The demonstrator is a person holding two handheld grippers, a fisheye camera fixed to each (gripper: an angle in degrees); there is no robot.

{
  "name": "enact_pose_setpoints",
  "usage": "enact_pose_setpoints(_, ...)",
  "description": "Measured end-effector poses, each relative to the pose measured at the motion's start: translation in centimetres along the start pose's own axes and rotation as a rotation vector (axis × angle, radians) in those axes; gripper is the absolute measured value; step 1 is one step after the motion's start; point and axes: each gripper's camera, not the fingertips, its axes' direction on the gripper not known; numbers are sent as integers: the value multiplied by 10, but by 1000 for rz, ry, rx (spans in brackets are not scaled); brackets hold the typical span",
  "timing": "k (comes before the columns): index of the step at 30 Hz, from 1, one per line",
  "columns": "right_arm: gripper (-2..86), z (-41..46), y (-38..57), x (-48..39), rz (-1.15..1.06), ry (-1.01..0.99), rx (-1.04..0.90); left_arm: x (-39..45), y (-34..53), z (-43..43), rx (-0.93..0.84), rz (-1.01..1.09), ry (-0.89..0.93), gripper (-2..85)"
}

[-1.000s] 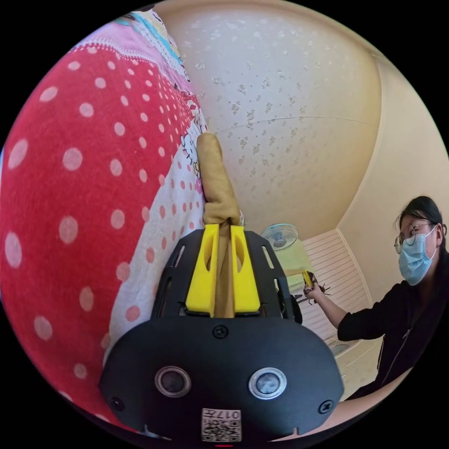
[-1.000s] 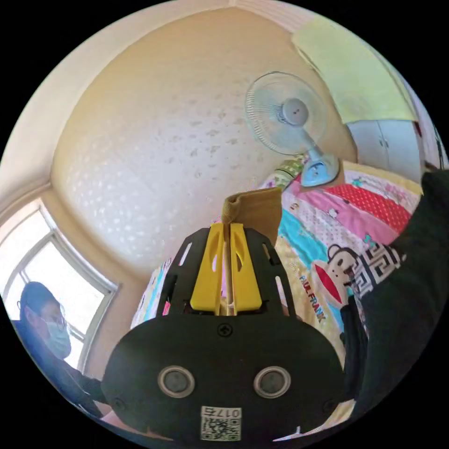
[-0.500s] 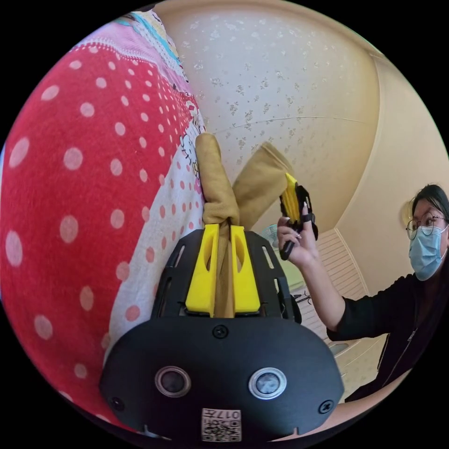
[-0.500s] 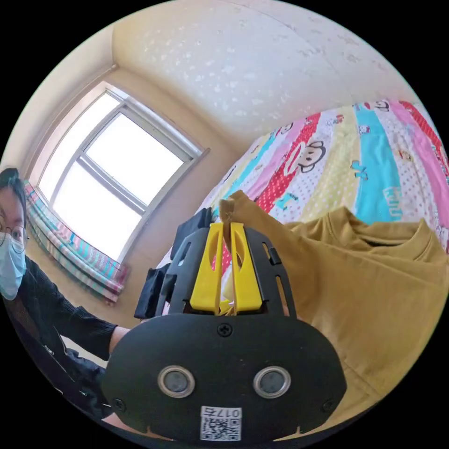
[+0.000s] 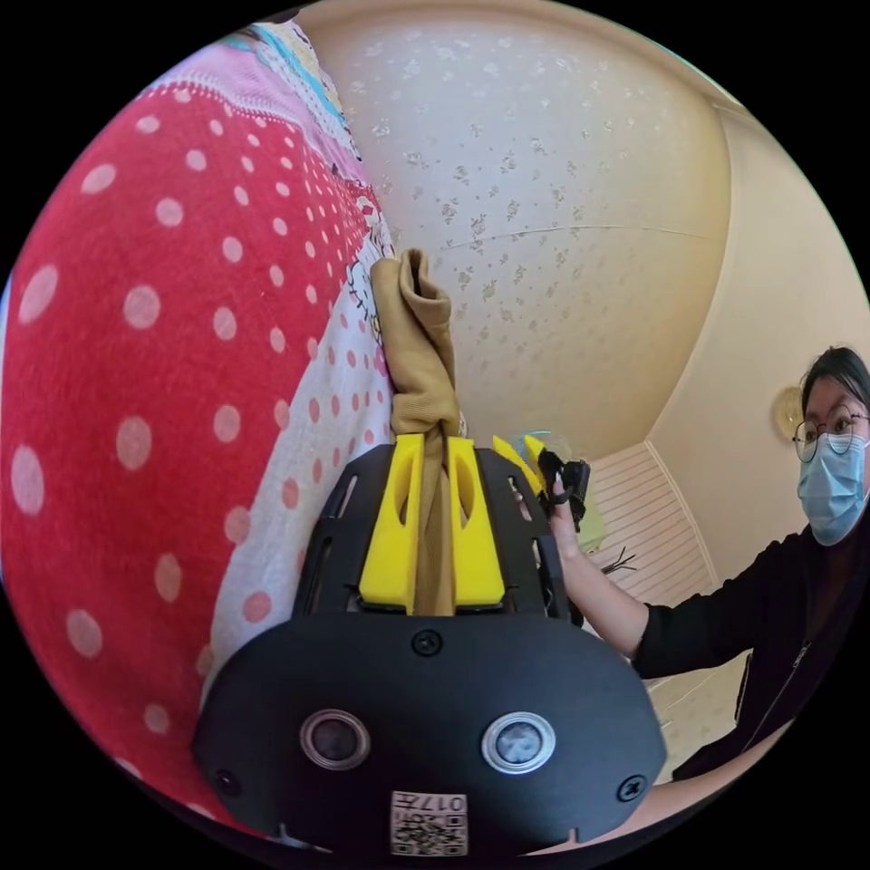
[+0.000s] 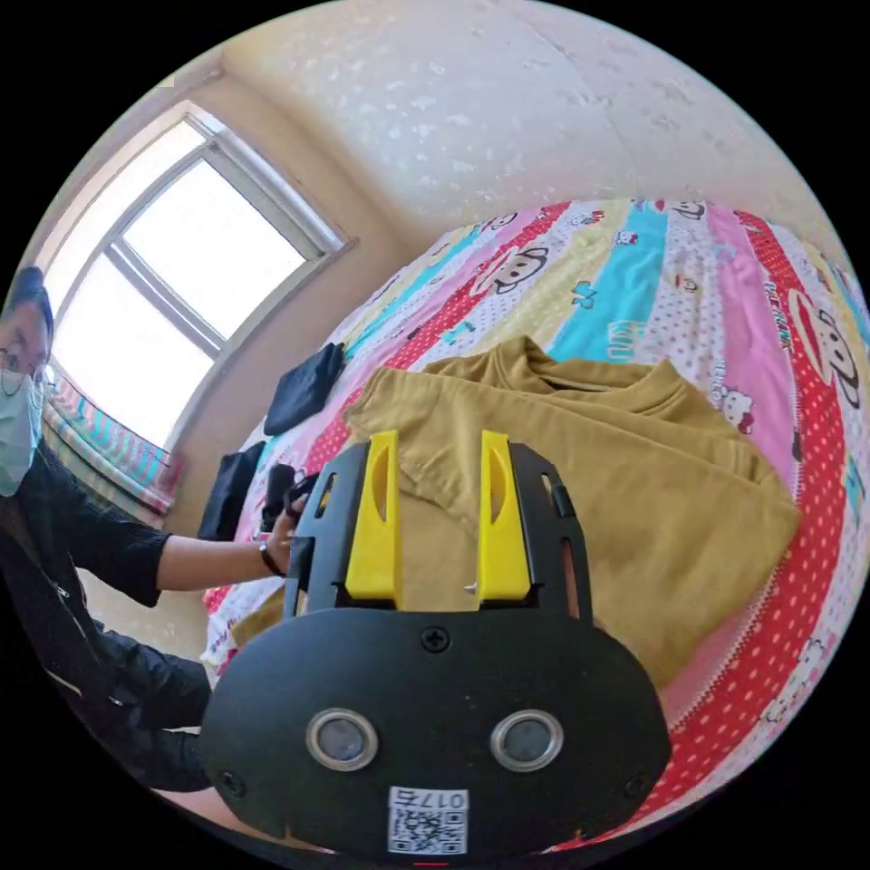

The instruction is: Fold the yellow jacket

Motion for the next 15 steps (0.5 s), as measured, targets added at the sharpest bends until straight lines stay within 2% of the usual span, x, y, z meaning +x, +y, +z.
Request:
enact_pose_setpoints(1, 95, 1, 12, 13, 24, 89, -72, -1, 1, 0, 0, -1, -1, 52)
enact_pose_setpoints(3, 69, 3, 41, 46, 80, 99, -118, -2, 3, 2, -1, -3, -2, 51)
enact_pose_setpoints(5, 53, -5, 82, 109, 262, -214, -83, -3, 4, 4, -1, -3, -2, 51)
enact_pose_setpoints(6, 53, -10, 89, 123, 339, -282, -58, -4, 5, 5, -2, -4, -3, 51)
enact_pose_setpoints(7, 53, -29, 101, 134, 405, -354, 59, -5, 6, 6, -2, -4, -4, 51)
enact_pose_setpoints(8, 61, -49, 107, 130, 407, -360, 154, -6, 7, 7, -2, -6, -5, 51)
enact_pose_setpoints(10, 74, -70, 109, 112, 339, -354, 175, -6, 8, 10, -3, -9, -8, 50)
enact_pose_setpoints(13, 89, -84, 121, 71, 235, -212, 30, -5, 8, 14, -15, -35, -14, 51)
enact_pose_setpoints(15, 95, -78, 144, 56, 231, -178, -131, 1, 9, 12, -70, -89, 76, 61)
